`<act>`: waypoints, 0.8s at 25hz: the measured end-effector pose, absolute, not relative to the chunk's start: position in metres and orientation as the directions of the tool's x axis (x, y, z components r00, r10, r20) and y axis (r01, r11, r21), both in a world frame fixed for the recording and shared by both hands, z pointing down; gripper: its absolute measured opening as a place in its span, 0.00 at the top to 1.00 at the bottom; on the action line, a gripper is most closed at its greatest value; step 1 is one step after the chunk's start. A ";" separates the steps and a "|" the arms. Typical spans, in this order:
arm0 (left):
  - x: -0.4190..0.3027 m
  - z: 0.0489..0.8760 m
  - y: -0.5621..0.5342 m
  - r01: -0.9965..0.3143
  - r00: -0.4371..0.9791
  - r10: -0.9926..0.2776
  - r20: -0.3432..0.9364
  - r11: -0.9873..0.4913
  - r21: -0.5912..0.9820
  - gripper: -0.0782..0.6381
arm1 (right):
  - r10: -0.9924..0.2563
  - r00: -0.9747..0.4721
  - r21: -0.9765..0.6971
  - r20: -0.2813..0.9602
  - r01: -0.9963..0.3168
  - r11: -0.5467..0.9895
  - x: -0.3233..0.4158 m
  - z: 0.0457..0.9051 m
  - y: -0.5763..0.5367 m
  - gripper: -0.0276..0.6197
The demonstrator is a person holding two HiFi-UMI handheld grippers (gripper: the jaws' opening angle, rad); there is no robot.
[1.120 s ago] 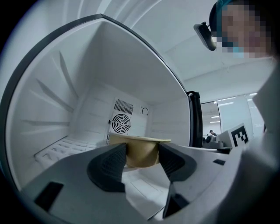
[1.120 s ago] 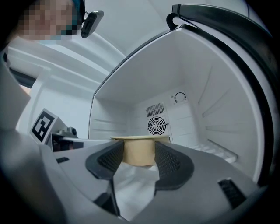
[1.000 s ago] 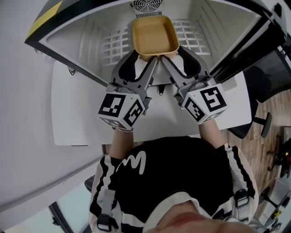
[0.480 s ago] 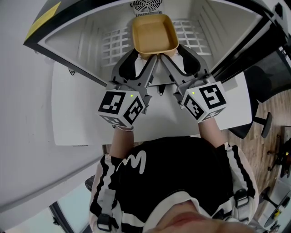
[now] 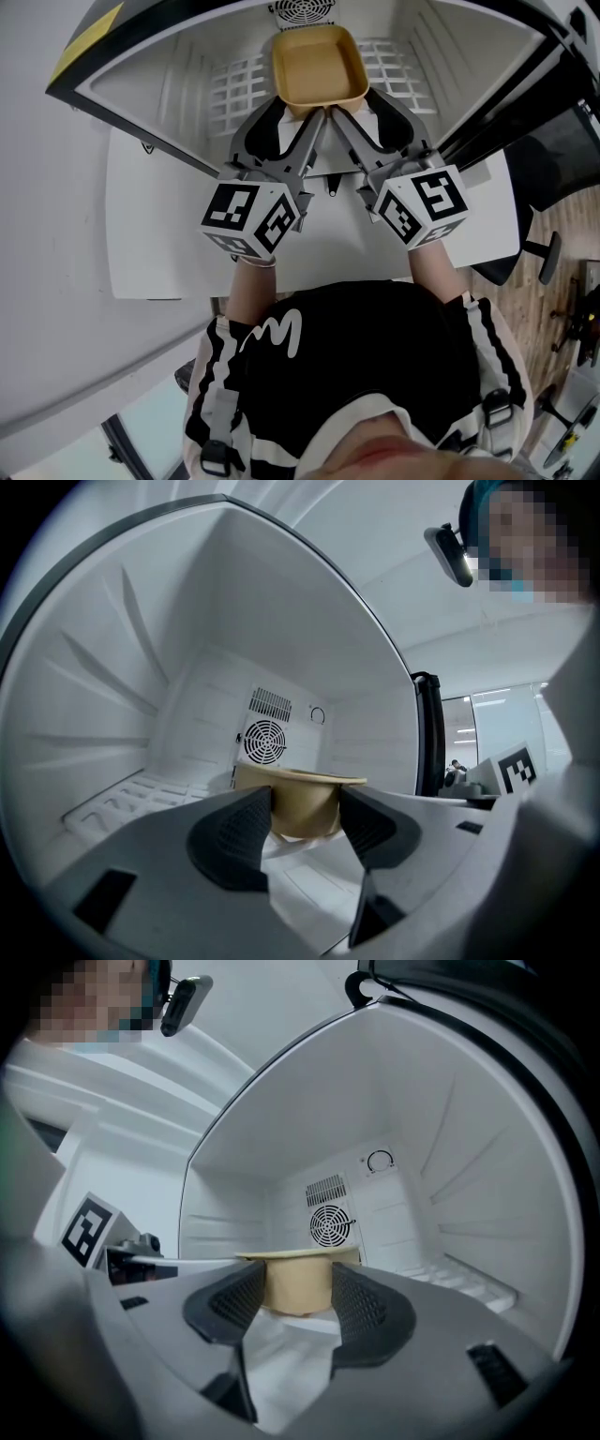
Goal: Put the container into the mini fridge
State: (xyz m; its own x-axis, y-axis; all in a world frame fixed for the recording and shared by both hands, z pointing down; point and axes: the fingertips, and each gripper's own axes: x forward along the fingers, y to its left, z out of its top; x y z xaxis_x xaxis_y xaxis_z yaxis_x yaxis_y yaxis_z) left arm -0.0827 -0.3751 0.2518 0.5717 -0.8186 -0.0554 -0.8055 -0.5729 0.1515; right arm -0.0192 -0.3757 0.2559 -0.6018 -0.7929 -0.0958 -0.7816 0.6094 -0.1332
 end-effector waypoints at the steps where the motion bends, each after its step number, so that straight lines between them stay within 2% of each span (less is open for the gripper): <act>1: -0.083 0.252 -0.376 -0.806 0.571 -0.819 -0.054 -0.572 0.151 0.56 | -0.793 -0.602 -0.134 -0.095 -0.782 0.609 -0.019 0.256 -0.376 0.60; 20: -0.082 0.253 -0.380 -0.817 0.558 -0.828 -0.047 -0.559 0.143 0.56 | -0.793 -0.604 -0.140 -0.081 -0.780 0.609 -0.019 0.258 -0.382 0.60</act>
